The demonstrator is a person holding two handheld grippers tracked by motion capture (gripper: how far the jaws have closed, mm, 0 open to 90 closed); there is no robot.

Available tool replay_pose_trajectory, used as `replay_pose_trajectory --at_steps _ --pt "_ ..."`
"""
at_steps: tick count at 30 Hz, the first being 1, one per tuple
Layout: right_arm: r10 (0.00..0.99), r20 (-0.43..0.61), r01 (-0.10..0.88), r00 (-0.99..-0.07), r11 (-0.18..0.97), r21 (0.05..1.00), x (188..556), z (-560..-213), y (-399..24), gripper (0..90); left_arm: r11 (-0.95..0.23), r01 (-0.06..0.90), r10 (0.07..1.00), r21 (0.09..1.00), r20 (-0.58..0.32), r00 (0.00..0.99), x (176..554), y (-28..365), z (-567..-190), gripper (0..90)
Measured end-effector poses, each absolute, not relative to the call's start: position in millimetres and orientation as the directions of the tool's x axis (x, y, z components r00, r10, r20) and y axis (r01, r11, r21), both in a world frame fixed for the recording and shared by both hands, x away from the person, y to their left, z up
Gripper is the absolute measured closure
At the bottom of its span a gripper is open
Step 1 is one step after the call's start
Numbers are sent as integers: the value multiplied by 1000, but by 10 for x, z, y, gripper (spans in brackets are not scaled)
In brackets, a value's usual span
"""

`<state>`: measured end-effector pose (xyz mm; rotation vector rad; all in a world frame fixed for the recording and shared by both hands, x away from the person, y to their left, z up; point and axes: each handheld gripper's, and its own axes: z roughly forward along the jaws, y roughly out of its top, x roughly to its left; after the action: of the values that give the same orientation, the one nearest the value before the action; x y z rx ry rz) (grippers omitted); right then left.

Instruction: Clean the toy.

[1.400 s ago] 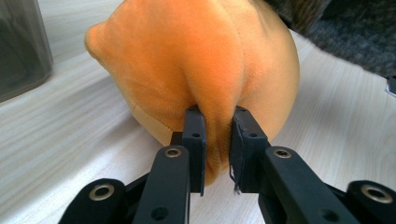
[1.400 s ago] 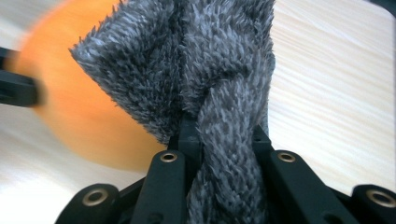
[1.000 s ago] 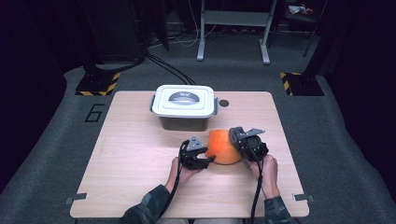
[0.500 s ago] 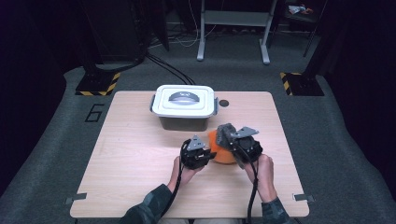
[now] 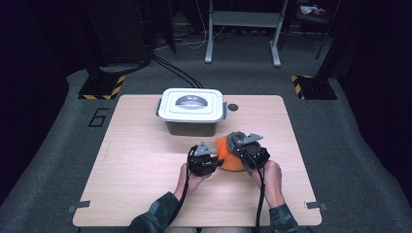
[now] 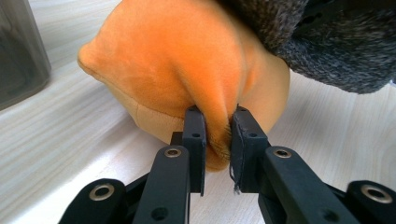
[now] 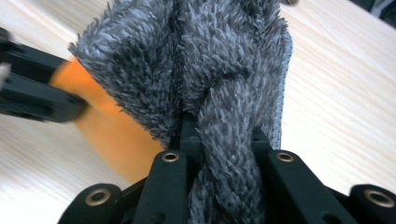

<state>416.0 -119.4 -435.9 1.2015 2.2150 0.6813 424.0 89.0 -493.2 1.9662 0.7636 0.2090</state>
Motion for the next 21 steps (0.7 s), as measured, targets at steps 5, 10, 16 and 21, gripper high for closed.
replay_pose_trajectory --at_steps 5,10,16,21 --pt "897 -172 647 -407 417 638 4209 -4489 -1471 767 -318 426 586 847 -178 791 4246 901 -4946 780" --pt "920 -140 698 -366 372 612 4307 -4703 -1672 768 -311 435 583 845 -192 790 4273 936 -4963 780" --pt "938 -118 736 -325 330 591 4313 -4789 -1812 767 -301 441 584 845 -202 786 4279 946 -4955 780" --pt "930 -151 662 -334 346 666 4133 -4401 -1738 766 -304 435 578 848 -199 792 4273 941 -4951 779"
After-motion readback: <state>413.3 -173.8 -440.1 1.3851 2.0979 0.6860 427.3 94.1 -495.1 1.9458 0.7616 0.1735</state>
